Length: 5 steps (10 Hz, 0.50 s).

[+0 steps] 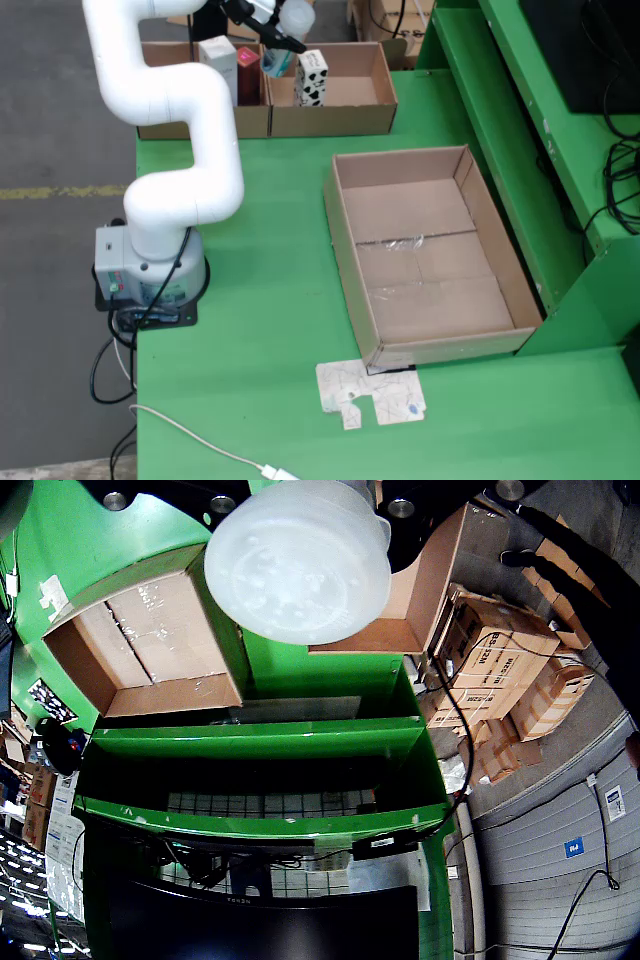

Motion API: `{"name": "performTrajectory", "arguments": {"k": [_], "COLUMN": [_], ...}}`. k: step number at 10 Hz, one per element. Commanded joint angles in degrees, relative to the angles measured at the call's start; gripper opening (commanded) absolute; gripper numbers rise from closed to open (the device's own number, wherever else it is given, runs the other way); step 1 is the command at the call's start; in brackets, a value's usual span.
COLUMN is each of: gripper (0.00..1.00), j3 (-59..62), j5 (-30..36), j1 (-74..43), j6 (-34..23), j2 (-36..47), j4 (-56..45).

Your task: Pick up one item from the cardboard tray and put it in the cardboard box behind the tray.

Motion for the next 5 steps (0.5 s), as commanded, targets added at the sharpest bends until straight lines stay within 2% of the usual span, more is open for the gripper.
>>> {"name": "performTrajectory", "arguments": {"k": [1, 5], "gripper": [0.00, 0.00], "j3": [1.2, 1.2], "j5": [-0.9, -0.7], "j1": [-1.8, -4.1], "j6": [0.7, -0.7], "j2": [2.8, 2.4], "j4": [-1.4, -0.3]}}
